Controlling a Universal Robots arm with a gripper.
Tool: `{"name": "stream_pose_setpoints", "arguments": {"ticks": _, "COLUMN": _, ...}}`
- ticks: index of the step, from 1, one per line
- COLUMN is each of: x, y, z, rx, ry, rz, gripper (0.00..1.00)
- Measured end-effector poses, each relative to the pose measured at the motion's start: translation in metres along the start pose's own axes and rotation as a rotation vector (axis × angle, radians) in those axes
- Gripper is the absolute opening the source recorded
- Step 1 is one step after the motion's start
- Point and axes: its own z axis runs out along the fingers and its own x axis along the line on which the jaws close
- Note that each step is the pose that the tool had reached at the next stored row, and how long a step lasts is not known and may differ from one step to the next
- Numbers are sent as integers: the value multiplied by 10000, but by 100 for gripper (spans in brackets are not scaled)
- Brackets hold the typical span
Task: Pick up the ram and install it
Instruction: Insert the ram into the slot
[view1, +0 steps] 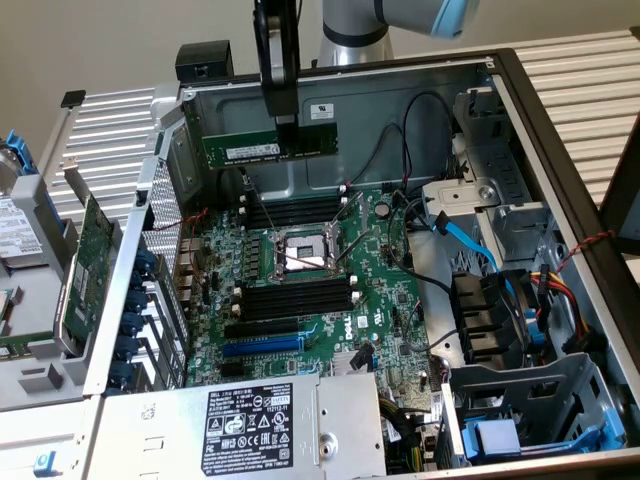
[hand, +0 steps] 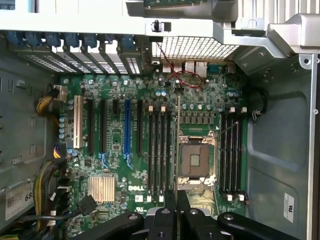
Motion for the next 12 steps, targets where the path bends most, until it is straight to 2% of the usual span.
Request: {"name": "stream_pose_setpoints", "arguments": {"ticks": 12, "x": 20, "y": 0, "z": 134, "rx": 35, "ry": -1, "rz": 69, "gripper": 13}}
